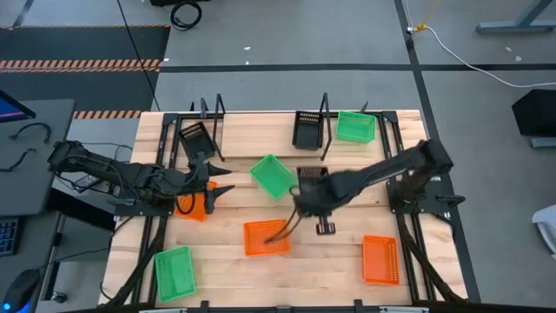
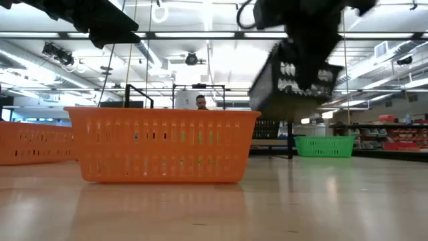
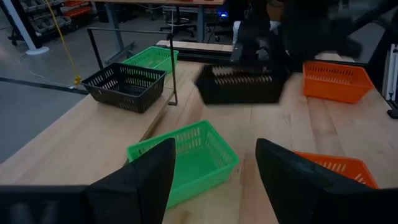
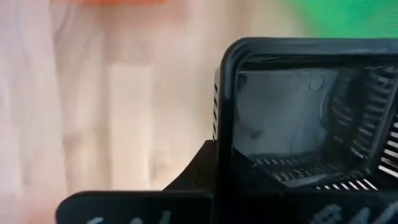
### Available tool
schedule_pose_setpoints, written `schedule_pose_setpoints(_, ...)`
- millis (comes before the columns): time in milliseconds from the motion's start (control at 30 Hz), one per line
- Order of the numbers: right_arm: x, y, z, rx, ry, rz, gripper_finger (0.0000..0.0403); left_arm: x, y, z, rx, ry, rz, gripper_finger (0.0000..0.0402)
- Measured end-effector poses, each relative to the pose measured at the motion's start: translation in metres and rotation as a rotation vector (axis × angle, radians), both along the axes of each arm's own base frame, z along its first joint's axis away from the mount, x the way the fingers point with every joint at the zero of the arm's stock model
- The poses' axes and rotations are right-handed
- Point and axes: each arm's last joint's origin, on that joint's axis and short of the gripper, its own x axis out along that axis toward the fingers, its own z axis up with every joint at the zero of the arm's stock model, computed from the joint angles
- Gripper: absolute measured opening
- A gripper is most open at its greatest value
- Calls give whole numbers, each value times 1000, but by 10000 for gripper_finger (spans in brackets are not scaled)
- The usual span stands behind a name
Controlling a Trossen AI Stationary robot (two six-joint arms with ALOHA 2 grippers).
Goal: Stack baskets on shelf by color
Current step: Stack the bottom black bin on top of the black bin on the shelf
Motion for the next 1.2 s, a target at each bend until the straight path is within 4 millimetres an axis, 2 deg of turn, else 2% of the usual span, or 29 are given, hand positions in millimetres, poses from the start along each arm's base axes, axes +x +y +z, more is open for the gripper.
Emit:
schedule_pose_setpoints(133, -7, -31, 27, -66, -111, -58, 4, 0, 0, 0, 0, -1, 0, 231)
schedule_pose_setpoints(300, 0, -73, 42, -112, -240, -67, 4, 0, 0, 0, 0, -1, 0, 231)
schedule_pose_setpoints(467, 14, -113, 37, -164, -308, -44, 4, 0, 0, 0, 5, 0, -2, 231)
schedule_pose_setpoints(700, 14, -170, 14, -219, -199, -174, 3, 0, 0, 0, 9, 5, -2, 231)
schedule_pose_setpoints(900, 12, -193, 6, -232, -173, -220, 3, 0, 0, -1, 11, 14, -2, 231)
schedule_pose_setpoints(1200, 7, -205, 6, -204, -166, -252, 5, -1, 0, -1, 12, 17, -2, 231)
